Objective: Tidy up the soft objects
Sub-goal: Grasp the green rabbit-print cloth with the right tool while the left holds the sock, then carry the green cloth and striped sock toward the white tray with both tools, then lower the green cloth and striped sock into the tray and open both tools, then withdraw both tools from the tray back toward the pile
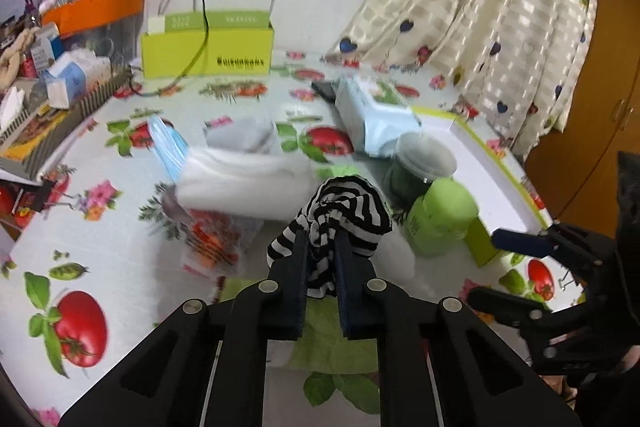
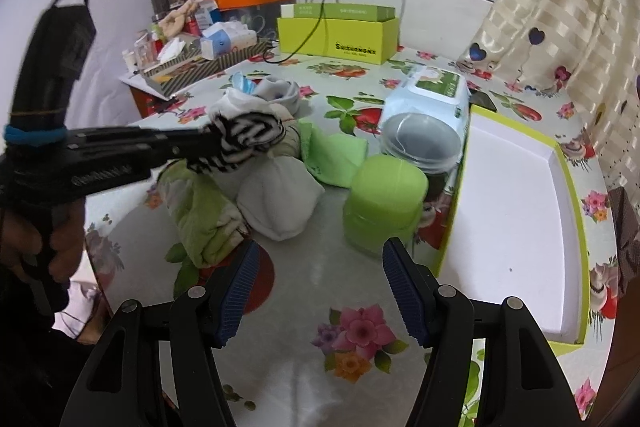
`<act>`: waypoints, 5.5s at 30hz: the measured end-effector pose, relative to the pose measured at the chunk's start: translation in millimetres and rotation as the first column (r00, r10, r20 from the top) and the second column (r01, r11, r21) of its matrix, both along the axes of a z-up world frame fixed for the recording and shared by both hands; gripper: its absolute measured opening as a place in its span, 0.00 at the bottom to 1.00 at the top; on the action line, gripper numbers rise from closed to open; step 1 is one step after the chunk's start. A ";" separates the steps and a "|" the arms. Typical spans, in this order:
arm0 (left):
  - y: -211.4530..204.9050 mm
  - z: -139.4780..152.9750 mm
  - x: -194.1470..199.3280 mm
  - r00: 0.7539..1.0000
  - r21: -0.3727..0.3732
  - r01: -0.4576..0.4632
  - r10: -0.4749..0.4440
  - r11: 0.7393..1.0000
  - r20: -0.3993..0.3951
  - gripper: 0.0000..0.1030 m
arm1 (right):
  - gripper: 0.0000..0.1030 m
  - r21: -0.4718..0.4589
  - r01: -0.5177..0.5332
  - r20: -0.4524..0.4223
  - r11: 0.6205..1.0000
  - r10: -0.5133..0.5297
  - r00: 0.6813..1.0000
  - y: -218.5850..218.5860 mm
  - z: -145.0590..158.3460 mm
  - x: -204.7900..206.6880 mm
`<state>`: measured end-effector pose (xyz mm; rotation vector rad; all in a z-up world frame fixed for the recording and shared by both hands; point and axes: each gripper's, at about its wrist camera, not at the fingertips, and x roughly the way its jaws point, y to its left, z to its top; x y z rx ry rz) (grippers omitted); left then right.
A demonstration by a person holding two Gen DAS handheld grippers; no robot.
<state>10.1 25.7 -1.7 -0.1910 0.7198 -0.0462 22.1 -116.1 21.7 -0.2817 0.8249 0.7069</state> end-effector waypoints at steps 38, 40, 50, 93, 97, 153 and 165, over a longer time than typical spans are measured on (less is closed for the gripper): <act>70.1 9.5 -43.2 0.980 -0.016 -0.200 0.200 0.980 0.013 0.12 | 0.36 -0.040 -0.385 -0.062 0.922 0.382 0.922 116.6 -35.9 -5.6; 71.7 11.4 -44.3 0.977 -0.024 -0.213 0.213 0.977 0.018 0.12 | 0.36 -0.018 -0.373 -0.050 0.928 0.371 0.927 111.1 -29.5 -5.7; 64.1 19.0 -42.3 0.973 -0.018 -0.226 0.227 0.974 0.043 0.12 | 0.36 0.079 -0.329 0.024 0.941 0.328 0.944 85.0 1.3 -14.0; -59.8 65.2 59.7 0.992 0.019 0.019 -0.022 1.000 0.125 0.12 | 0.36 0.229 0.177 0.096 0.957 -0.203 0.974 -93.4 44.8 84.6; -82.1 60.0 76.8 0.993 0.029 0.064 -0.067 0.998 0.101 0.12 | 0.36 0.197 0.262 0.049 0.945 -0.276 0.960 -114.2 25.0 103.3; -207.7 -9.4 156.6 0.959 0.108 0.275 -0.264 0.955 -0.105 0.43 | 0.49 0.148 0.483 0.013 0.863 -0.490 0.872 -186.0 7.0 115.9; -191.5 25.6 113.6 0.964 0.084 0.266 -0.268 0.960 0.003 0.43 | 0.51 0.150 0.460 0.058 0.875 -0.472 0.880 -173.8 28.3 83.3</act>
